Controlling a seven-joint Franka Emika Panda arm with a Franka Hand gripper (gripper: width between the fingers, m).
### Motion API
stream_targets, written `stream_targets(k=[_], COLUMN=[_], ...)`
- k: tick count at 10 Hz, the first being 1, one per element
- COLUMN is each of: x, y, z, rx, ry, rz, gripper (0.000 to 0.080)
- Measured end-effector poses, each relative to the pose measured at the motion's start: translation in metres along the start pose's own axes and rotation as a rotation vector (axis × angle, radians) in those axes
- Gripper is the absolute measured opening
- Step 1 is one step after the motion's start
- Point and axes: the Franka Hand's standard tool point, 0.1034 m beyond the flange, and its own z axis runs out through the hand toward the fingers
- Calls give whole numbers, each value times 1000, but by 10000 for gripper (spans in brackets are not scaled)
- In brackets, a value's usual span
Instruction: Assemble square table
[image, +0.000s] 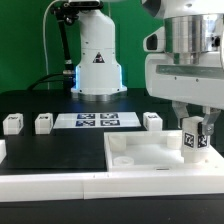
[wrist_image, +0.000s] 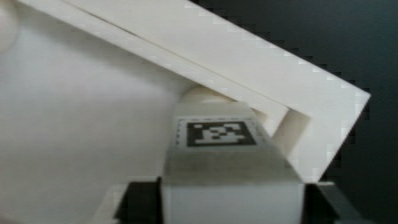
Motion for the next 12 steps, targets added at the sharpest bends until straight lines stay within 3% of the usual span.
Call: stream_targets(k=[1, 2, 5, 12], x=[-1, -3, -10, -8], y=[0, 0, -2, -2], z=[0, 0, 0, 0], rx=[-1, -1, 0, 2], ry=[-1, -1, -4, -4], rz=[-49, -58, -327, -941], gripper=[472, 587, 646, 648])
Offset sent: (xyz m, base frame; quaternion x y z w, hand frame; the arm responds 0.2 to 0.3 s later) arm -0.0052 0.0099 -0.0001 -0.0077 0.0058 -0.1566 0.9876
